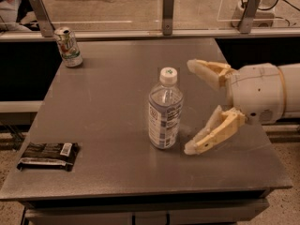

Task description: Knock blue plastic bottle over

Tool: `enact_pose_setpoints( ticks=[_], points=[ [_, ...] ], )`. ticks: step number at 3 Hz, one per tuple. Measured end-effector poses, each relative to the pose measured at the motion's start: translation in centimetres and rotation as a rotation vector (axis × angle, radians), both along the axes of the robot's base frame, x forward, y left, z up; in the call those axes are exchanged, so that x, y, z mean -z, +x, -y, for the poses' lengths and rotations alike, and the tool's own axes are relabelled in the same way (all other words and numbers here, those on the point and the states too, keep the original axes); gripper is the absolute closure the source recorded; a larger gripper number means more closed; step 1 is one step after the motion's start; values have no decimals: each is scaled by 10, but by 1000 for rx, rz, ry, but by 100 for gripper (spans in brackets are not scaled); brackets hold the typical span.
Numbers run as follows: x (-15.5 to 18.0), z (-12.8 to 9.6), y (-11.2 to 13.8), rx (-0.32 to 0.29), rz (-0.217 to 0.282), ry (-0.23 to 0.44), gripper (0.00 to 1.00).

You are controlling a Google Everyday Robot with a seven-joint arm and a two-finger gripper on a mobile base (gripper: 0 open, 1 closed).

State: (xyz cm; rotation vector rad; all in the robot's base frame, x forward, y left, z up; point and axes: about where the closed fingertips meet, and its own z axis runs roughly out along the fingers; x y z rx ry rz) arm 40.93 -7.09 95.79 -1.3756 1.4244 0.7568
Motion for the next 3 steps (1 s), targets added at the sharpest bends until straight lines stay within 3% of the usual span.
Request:
enact_pose_setpoints(
  ticks=[1, 2, 3],
  points=[
    [38, 0, 17, 71, 25, 62, 0],
    [68, 1, 32, 125, 31, 167, 0],
    [69, -1, 34, 119, 34, 169, 0]
  ],
)
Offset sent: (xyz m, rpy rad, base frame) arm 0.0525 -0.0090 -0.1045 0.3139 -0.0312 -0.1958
